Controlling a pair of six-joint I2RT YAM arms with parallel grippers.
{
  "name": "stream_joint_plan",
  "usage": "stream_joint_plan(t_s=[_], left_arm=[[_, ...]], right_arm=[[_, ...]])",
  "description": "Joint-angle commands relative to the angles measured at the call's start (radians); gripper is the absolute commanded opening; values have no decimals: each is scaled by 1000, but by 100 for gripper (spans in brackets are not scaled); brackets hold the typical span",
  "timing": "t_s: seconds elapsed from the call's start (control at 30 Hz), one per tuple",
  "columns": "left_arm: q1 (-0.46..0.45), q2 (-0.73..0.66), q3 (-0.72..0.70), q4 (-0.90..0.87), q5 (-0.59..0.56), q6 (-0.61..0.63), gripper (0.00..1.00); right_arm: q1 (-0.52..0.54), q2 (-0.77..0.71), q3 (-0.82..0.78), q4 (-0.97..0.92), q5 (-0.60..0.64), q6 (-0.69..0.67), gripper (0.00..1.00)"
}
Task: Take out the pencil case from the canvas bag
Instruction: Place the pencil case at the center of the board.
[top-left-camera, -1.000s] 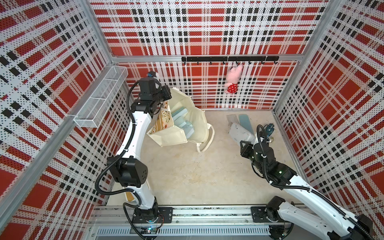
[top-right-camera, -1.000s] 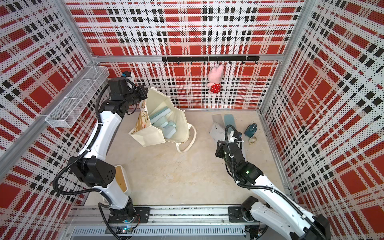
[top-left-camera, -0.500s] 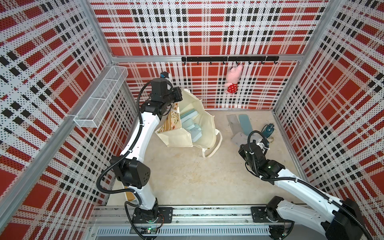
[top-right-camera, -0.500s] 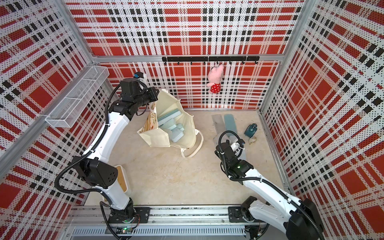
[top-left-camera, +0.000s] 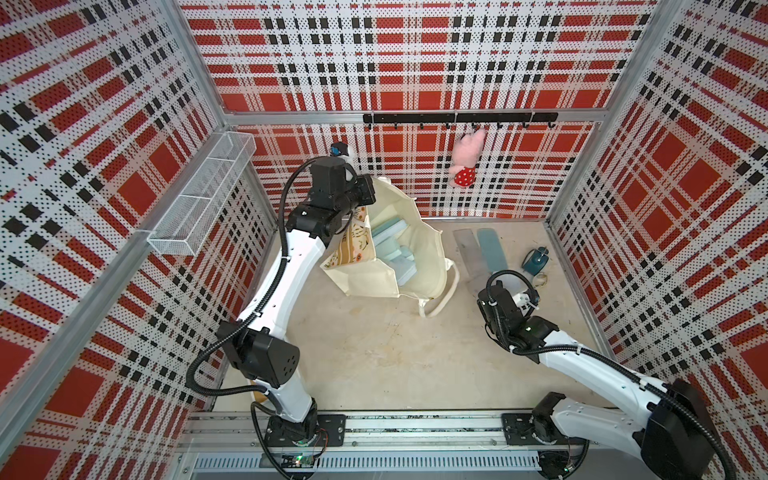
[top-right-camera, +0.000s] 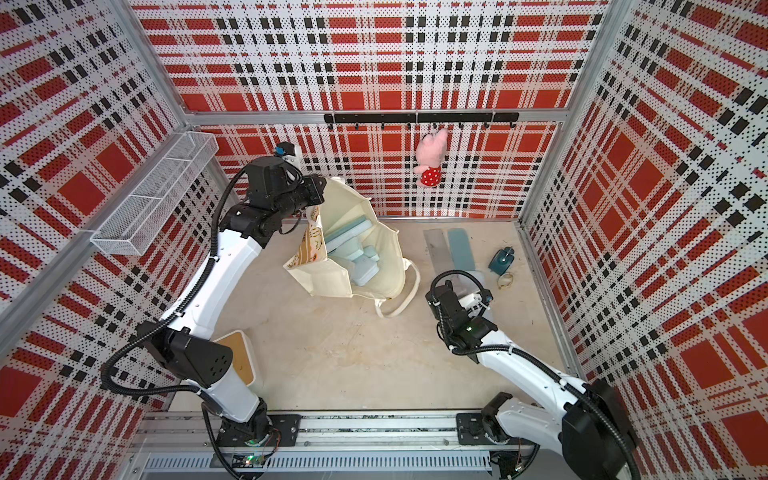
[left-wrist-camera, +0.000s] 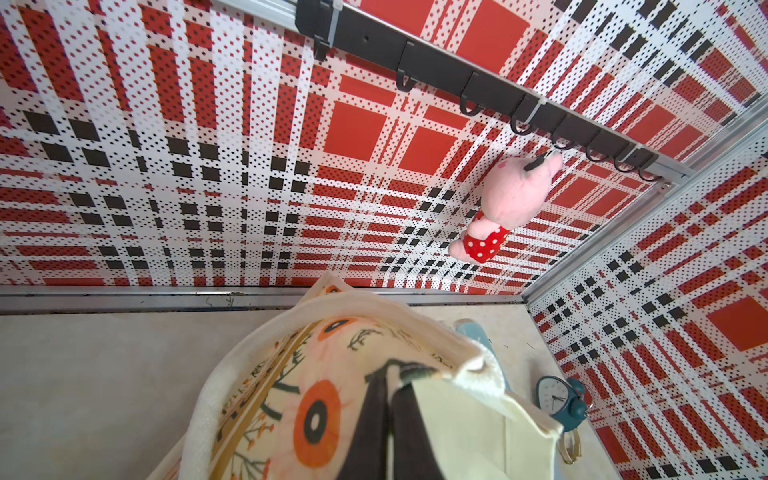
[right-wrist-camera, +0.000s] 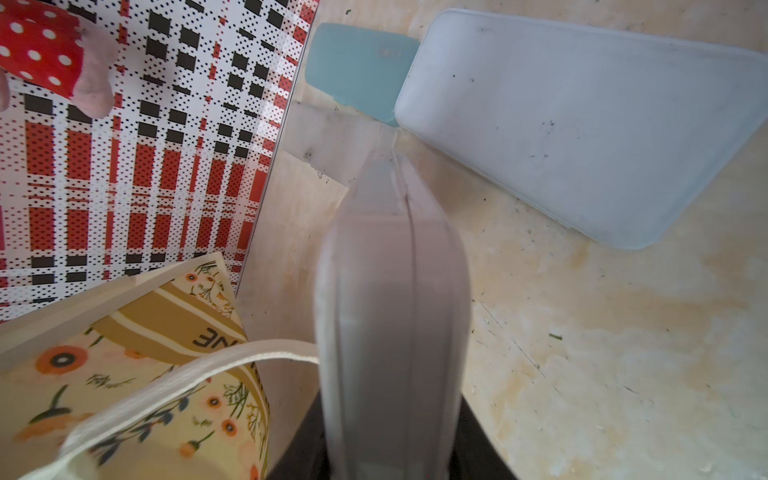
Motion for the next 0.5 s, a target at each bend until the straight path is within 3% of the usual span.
stream_joint_plan(t_s=[0.0,0.37,0.47], left_arm=[[4,-88,18,172,-21,27,0],[9,-81,18,170,-12,30,0],[13,-81,20,166,-12,32,0]], right_arm=[[-4,14,43,-16,49,78,10],[-15,82,34,26,59,172,19],[-20,90,20,74,49,178,29]])
